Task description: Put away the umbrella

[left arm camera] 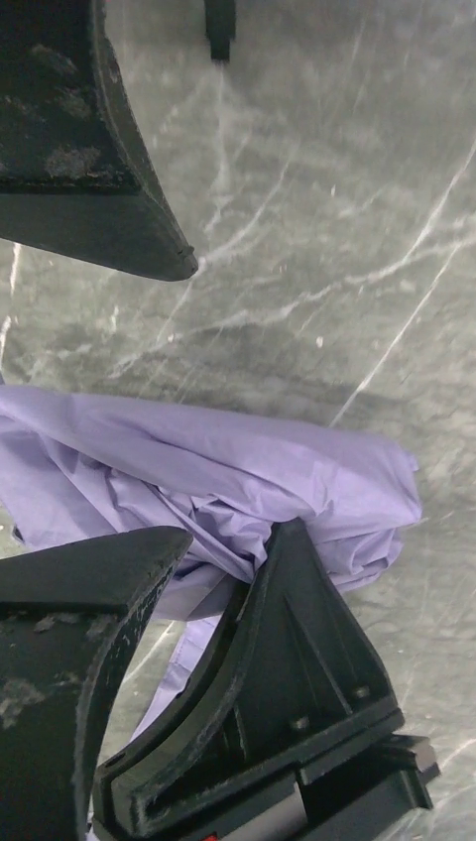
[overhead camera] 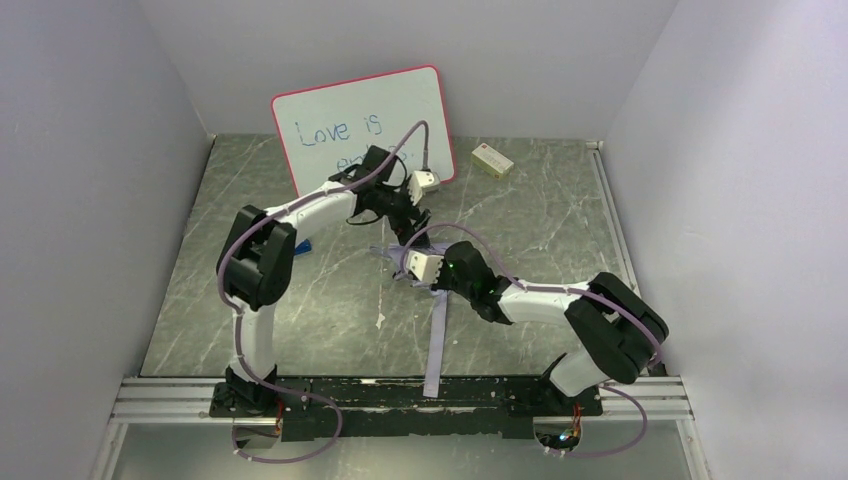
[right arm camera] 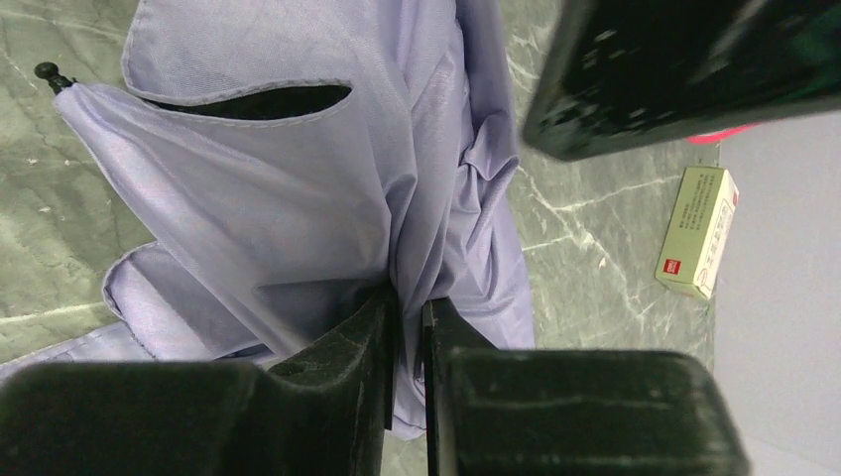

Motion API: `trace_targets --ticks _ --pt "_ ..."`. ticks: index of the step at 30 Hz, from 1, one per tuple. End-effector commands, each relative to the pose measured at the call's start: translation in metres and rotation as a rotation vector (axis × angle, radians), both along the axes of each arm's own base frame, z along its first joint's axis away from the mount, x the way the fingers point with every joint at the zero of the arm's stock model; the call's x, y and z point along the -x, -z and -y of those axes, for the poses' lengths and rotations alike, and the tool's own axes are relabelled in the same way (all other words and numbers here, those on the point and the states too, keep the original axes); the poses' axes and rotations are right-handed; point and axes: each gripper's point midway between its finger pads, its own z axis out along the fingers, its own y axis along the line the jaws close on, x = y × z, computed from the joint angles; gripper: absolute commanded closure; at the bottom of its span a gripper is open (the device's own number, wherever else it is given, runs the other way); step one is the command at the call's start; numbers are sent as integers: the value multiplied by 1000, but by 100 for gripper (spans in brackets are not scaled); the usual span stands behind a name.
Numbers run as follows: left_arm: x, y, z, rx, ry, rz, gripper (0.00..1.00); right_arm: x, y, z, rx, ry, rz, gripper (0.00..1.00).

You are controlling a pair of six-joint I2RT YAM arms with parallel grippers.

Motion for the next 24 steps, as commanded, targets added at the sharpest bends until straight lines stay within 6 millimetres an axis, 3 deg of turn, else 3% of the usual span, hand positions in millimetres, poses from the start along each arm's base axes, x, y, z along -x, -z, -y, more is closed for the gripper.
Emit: trace_targets --ticks 1,5,14,22,24 --pt "23 13 10 -23 116 -60 3 57 64 27 135 -23 -258 87" --pt "27 36 3 -97 121 -92 3 56 61 26 138 -26 -251 87" --pt "60 64 -11 -187 193 -119 7 54 58 25 142 -28 -241 88" --pt "80 99 -16 -338 267 -93 40 50 47 23 109 -14 -196 88" --pt "82 103 -19 -362 279 -83 59 48 43 22 88 -9 -179 87"
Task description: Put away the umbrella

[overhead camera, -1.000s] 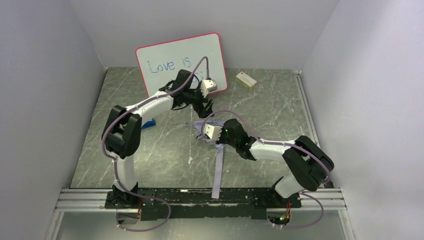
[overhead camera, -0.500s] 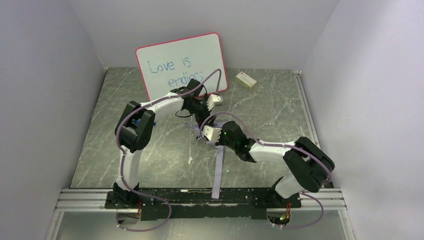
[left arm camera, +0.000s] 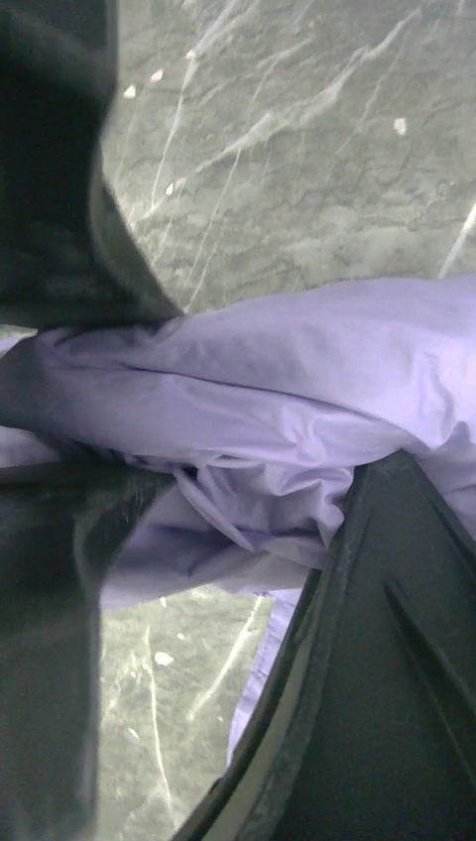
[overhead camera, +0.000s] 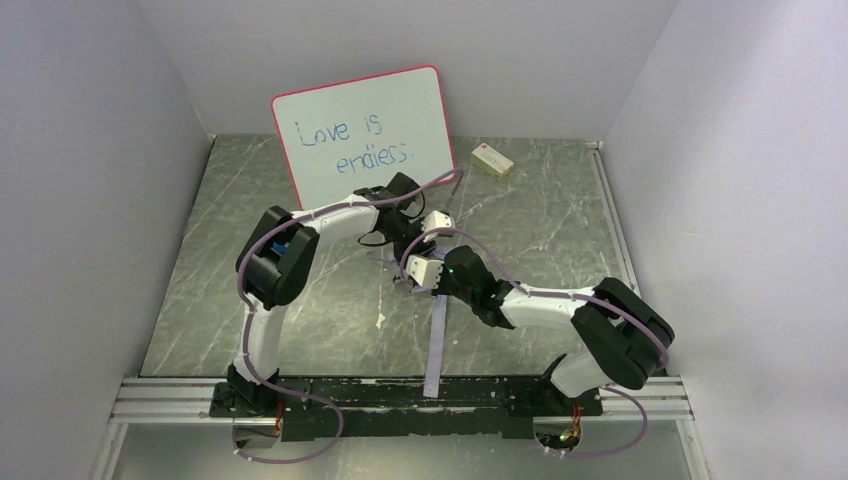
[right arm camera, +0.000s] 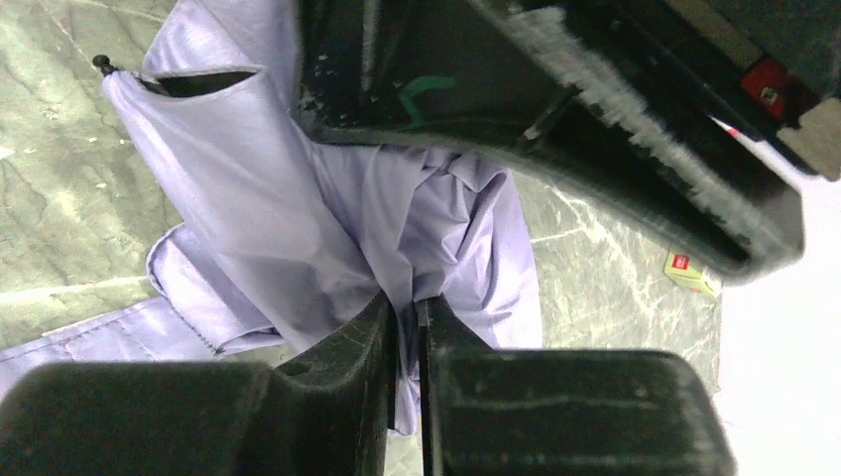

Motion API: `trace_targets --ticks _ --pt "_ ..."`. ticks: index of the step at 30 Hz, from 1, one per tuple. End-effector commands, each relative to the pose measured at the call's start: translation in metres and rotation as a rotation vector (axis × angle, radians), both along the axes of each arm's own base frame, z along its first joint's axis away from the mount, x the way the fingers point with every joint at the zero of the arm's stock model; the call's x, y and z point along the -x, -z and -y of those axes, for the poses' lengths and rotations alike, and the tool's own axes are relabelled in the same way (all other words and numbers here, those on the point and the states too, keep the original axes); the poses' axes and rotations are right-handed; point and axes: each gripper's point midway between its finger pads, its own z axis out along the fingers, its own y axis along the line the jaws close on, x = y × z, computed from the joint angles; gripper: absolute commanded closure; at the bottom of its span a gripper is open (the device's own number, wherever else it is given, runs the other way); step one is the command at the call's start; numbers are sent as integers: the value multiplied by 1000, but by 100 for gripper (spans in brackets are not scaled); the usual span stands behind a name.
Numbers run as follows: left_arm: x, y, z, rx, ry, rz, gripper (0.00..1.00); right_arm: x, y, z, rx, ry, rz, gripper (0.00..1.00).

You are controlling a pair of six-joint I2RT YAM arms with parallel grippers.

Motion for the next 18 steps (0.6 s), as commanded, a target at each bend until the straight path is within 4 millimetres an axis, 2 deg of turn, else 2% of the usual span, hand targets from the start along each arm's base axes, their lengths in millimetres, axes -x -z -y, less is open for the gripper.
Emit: trace_targets --ticks 1,2,3,6,9,12,13,15,18 --pt "22 33 -20 -134 74 -21 73 38 42 20 68 -3 -168 87" --pt "23 35 -22 -148 76 -16 87 37 40 19 57 -3 -160 87" --pt "22 37 -24 -160 74 -10 94 36 37 17 48 -6 -153 86" --pt "22 42 -30 -194 85 16 95 33 28 13 17 -8 -127 82" --pt "18 45 -31 -210 83 50 95 32 7 5 -61 -13 -93 68" --pt "10 45 -31 -217 63 95 95 35 -30 -5 -222 -22 -46 49" --pt "7 45 -31 -220 55 104 95 37 -52 -9 -307 -27 -14 46" --pt "4 46 -30 -228 40 122 95 42 -81 -12 -446 -28 20 43" --pt "1 50 -29 -246 28 157 95 49 -118 -6 -631 4 75 42"
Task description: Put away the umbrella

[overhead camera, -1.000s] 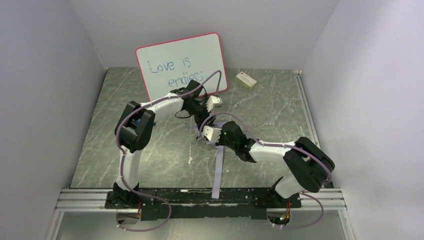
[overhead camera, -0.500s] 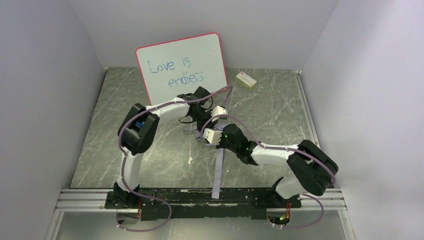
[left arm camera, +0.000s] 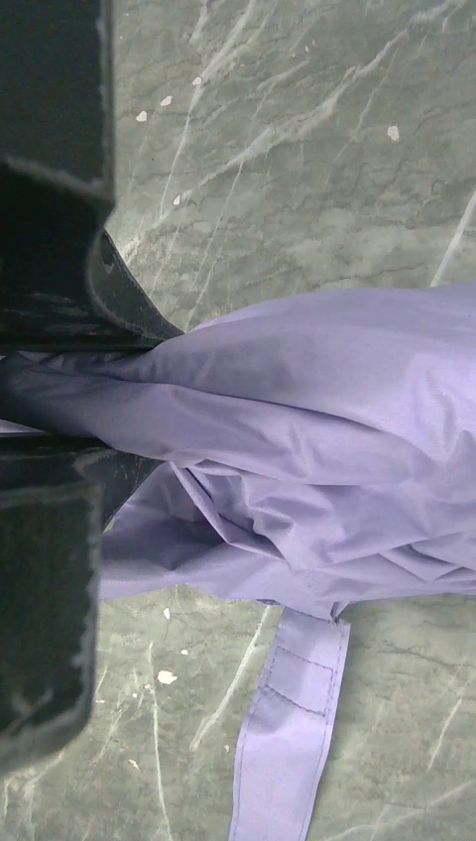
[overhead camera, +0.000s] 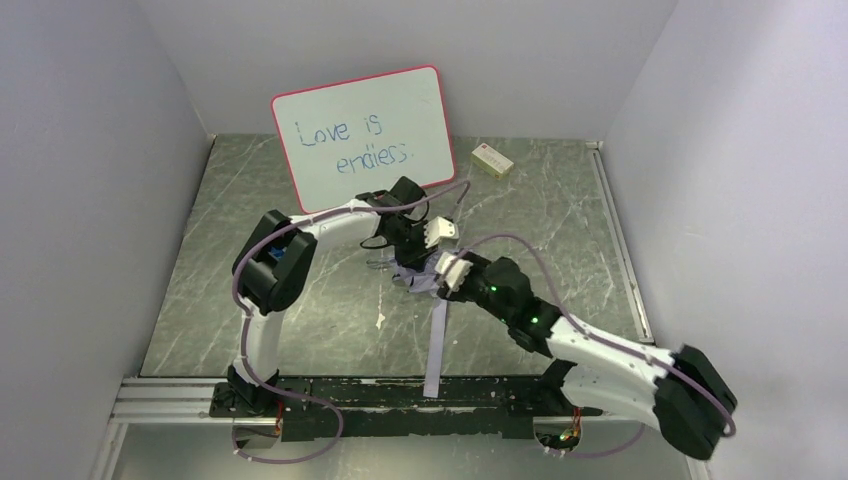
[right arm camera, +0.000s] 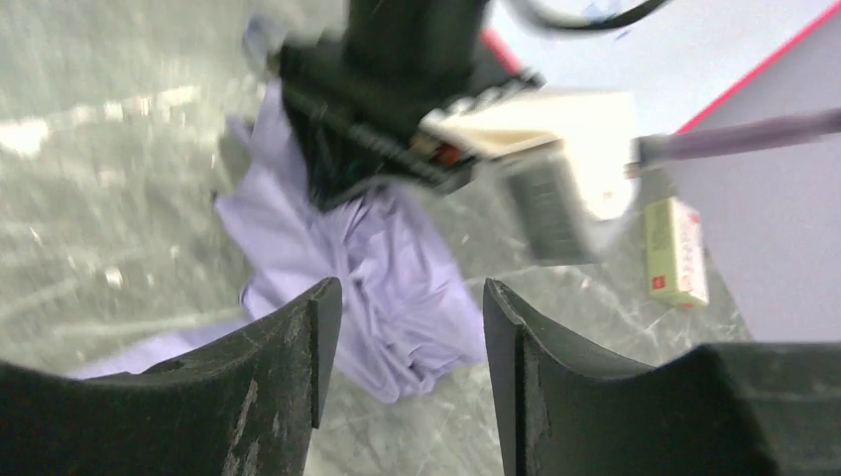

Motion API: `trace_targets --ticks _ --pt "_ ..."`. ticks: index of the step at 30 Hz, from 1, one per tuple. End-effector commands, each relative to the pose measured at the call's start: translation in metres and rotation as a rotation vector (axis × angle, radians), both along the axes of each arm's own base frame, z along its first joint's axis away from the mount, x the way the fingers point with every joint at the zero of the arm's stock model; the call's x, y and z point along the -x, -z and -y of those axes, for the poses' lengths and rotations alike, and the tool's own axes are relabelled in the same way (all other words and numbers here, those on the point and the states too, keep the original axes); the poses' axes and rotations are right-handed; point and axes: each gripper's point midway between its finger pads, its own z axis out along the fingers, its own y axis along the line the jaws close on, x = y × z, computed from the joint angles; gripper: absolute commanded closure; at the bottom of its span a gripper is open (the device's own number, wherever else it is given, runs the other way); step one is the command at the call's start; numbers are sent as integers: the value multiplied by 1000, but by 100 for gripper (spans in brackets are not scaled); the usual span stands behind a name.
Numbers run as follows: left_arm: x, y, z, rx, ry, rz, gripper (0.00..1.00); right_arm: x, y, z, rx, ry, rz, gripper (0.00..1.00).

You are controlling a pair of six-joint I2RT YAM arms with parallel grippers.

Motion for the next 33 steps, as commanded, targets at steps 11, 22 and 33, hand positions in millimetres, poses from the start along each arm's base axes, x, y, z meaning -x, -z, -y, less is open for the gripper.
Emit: trace_targets --ticks 11,22,33 --pt "8 59 -23 -229 64 242 95 -18 -116 90 -789 607 87 40" --pt "10 72 -25 -305 70 445 95 -66 -86 154 -901 842 -170 39" --pt "-2 68 -28 -319 89 712 95 -70 -18 89 -516 535 -632 24"
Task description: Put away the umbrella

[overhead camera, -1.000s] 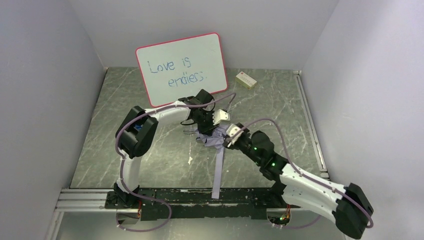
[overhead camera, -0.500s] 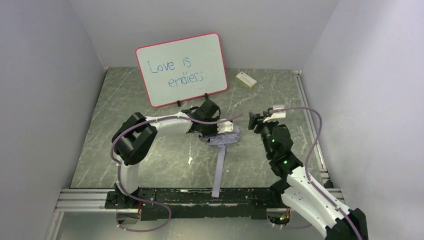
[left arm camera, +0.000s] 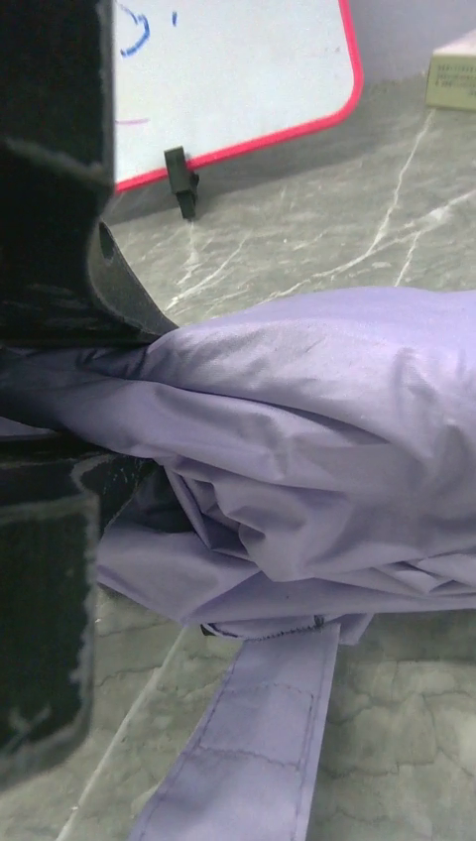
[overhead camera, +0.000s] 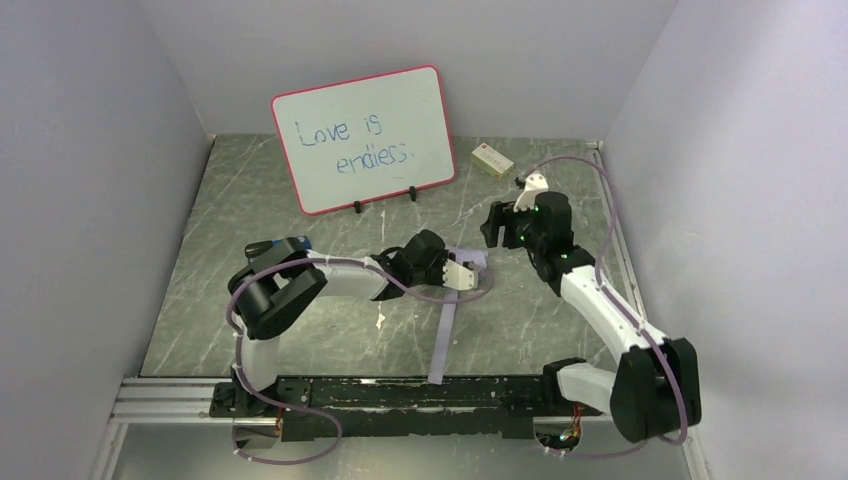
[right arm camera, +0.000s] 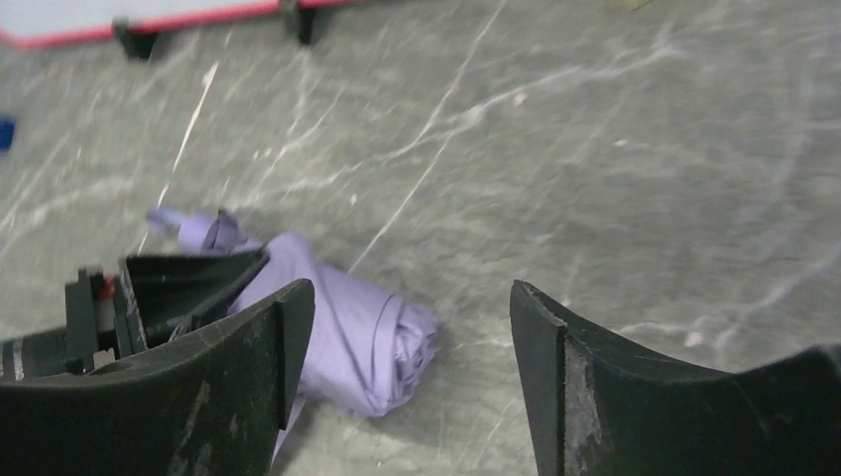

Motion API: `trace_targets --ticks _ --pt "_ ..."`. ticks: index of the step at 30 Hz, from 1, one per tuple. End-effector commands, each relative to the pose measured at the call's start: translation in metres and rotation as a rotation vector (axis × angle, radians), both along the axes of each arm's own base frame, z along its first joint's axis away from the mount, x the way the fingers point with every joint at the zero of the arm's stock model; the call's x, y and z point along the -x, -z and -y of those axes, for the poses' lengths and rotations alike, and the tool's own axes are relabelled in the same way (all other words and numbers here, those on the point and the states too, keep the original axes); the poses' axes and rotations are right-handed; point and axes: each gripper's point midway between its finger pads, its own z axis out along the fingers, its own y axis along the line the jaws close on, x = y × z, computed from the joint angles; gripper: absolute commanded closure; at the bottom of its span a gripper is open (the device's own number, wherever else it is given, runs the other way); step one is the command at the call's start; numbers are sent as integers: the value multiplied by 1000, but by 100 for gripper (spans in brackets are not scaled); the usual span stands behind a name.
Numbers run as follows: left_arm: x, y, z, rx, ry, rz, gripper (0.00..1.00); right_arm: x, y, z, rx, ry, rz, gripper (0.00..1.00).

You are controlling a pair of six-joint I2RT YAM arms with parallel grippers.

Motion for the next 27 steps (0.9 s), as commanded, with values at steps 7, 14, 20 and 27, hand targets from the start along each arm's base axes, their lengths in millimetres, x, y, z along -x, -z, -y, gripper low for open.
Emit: trace_targets --ticks 7,14,20,27 --pt "9 66 -59 -280 -32 153 95 28 49 -41 56 -391 -236 23" --pt "10 64 -56 -282 -15 239 95 30 59 -62 124 -615 -159 23" --pt "16 66 -56 -296 8 270 95 24 73 -71 205 -802 -173 23" --pt "21 67 -53 -300 34 284 95 19 83 -73 291 -990 -215 23"
